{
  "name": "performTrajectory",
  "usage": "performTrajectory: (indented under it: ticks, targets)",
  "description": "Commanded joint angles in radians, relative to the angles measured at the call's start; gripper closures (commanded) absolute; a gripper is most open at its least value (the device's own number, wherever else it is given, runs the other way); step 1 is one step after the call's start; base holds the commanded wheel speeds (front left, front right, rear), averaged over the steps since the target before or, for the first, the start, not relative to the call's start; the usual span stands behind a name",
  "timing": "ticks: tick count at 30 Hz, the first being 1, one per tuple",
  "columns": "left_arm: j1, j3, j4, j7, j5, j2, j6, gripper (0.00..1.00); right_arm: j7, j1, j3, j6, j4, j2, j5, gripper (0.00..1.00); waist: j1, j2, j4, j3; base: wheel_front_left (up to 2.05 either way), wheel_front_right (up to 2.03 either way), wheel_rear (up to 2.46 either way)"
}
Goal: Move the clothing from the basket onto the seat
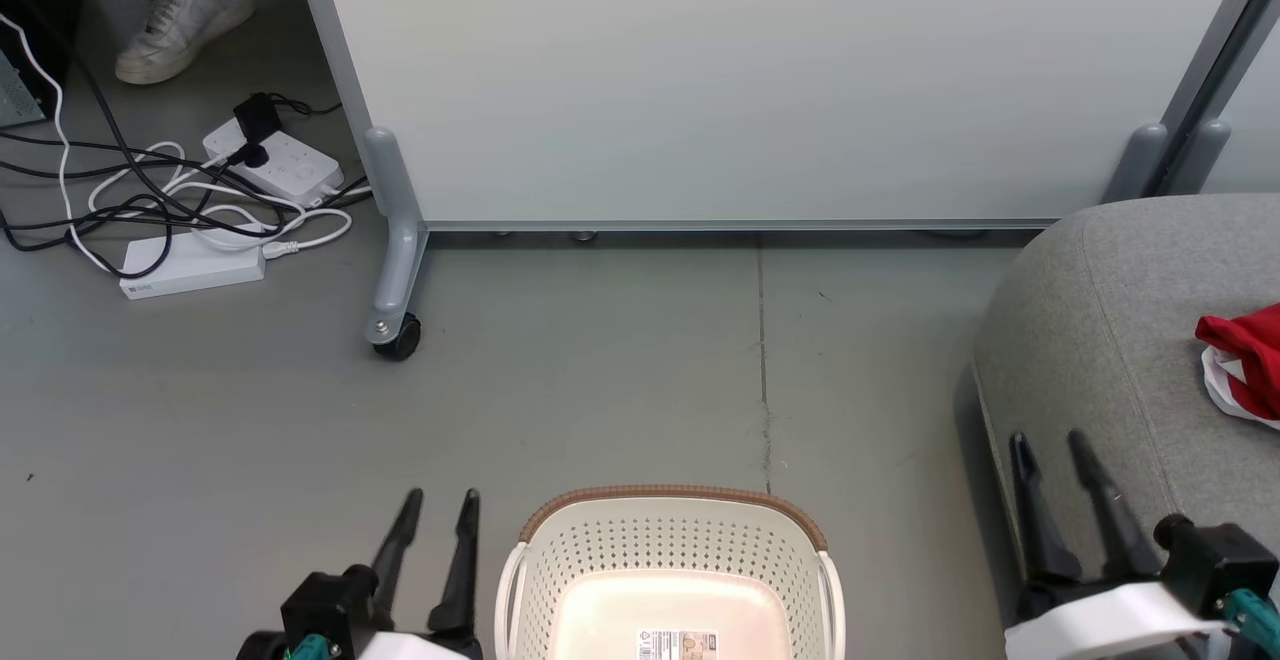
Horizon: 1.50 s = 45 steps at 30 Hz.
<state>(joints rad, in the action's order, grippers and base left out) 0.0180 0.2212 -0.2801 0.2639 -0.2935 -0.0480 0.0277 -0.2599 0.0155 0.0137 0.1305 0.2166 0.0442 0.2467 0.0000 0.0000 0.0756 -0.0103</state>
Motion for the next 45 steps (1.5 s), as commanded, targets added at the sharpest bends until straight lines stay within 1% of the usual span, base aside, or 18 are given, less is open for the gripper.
performTrajectory:
  ticks: [1,4,19,20,33,45]
  targets:
    - [0.002,0.000,-0.005,0.000,-0.002,0.000,0.000,1.00,0.001,-0.005,-0.001,0.000,0.004,-0.002,0.002,1.00,0.0000,0.0000,0.000,0.000,0.00,0.00,0.00]
    - [0.016,0.000,-0.022,-0.004,-0.016,0.001,-0.001,1.00,0.006,-0.020,-0.002,0.000,0.027,-0.009,0.016,1.00,0.0000,0.0000,-0.001,0.000,0.00,0.00,0.00]
    - [-0.018,-0.047,-0.008,-0.070,-0.287,-0.009,-0.029,1.00,0.080,-0.008,-0.036,0.000,0.014,-0.005,0.286,1.00,0.0000,0.0000,-0.010,0.001,0.00,0.00,0.00]
    - [-0.018,-0.047,-0.008,-0.070,-0.287,-0.009,-0.029,1.00,0.080,-0.008,-0.036,0.000,0.014,-0.005,0.286,1.00,0.0000,0.0000,-0.010,0.001,0.00,0.00,0.00]
    - [-0.045,-0.082,-0.002,-0.118,-0.484,-0.016,-0.053,1.00,0.133,0.002,-0.061,0.000,0.004,-0.002,0.484,1.00,0.0000,0.0000,-0.018,0.002,0.00,0.00,0.00]
    - [-0.066,-0.111,0.003,-0.158,-0.642,-0.020,-0.072,1.00,0.177,0.009,-0.081,0.000,-0.004,0.000,0.643,1.00,0.0000,0.0000,-0.025,0.003,0.00,0.00,0.00]
